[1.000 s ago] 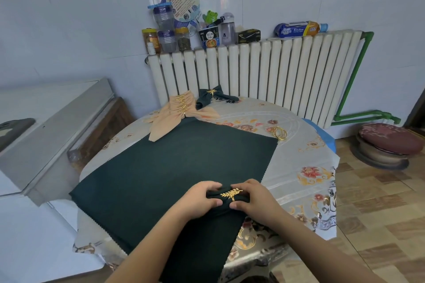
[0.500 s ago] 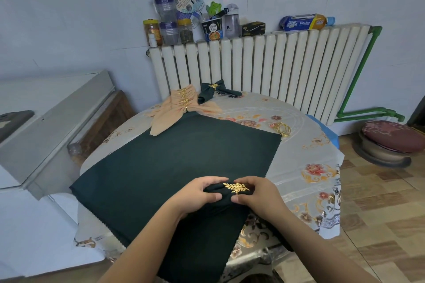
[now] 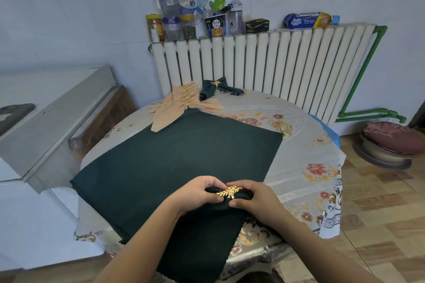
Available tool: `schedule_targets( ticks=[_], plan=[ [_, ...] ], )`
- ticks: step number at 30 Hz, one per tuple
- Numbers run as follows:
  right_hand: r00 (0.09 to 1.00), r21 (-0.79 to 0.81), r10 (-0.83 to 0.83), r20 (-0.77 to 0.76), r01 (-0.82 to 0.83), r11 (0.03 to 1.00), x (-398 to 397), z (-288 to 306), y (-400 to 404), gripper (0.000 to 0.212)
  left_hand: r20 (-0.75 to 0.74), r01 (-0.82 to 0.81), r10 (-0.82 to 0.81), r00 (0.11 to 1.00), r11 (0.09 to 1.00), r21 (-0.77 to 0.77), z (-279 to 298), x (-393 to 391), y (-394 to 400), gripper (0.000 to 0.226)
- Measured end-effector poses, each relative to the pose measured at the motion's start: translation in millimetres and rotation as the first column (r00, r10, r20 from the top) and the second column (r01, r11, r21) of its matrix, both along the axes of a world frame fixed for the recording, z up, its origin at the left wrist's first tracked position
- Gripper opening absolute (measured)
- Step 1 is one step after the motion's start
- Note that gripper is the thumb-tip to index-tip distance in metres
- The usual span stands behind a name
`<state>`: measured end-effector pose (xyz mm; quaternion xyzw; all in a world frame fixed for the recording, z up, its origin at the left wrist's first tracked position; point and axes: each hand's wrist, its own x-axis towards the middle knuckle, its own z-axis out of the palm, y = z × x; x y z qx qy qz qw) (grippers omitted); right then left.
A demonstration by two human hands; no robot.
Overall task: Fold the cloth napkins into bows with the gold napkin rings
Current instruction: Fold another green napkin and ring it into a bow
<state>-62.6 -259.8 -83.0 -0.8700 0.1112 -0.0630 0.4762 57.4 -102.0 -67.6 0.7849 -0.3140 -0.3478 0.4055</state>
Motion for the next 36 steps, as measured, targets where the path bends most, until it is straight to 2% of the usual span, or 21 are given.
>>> schedule_targets(
  ticks=[2, 6, 10, 14, 17, 24, 34, 36],
  plan=[
    [1.000, -0.010, 0.009, 0.009, -0.009, 1.000, -1.1, -0.6, -1.5, 0.038, 0.081, 0.001, -0.003, 0.997, 1.000, 0.028, -1.6, -2.0, -0.1, 0.026],
    [1.000, 0.004, 0.029, 0.010, -0.029, 1.000, -2.7, -0.2, -7.0, 0.036, 0.246, 0.110, -0.124, 0.961, 0.991, 0.072, -8.4, -8.6, -2.4, 0.054],
    [0.997, -0.007, 0.076, -0.015, -0.076, 0.997, -2.7, -2.2, -13.6, 0.031, 0.423, 0.042, -0.084, 0.902, 0.993, 0.108, -12.0, -17.8, -6.3, 0.075],
    [0.998, 0.035, 0.056, 0.015, -0.056, 0.998, -3.2, -7.3, -15.8, 0.031, 0.590, -0.066, 0.083, 0.803, 0.997, -0.049, -17.2, -29.3, -10.8, 0.045],
    [0.999, 0.031, 0.044, 0.024, -0.044, 0.999, -2.5, -8.1, -16.2, 0.029, 0.624, -0.063, 0.103, 0.775, 0.994, -0.086, -18.6, -30.8, -9.8, 0.039],
    [0.999, -0.029, 0.004, 0.048, -0.003, 1.000, -0.5, -16.5, -12.8, 0.028, 0.635, -0.020, 0.003, 0.772, 1.000, 0.021, -9.2, -25.4, 1.4, 0.040],
    [0.996, -0.035, 0.006, 0.088, -0.003, 0.999, -1.5, -15.9, -9.5, 0.022, 0.633, -0.071, 0.001, 0.774, 0.994, 0.085, -5.1, -18.7, 25.5, 0.036],
    [0.995, -0.033, 0.009, 0.095, -0.006, 0.999, -2.7, -15.4, -8.6, 0.023, 0.665, -0.072, -0.012, 0.747, 0.993, 0.098, -5.1, -20.9, 27.5, 0.042]
  ],
)
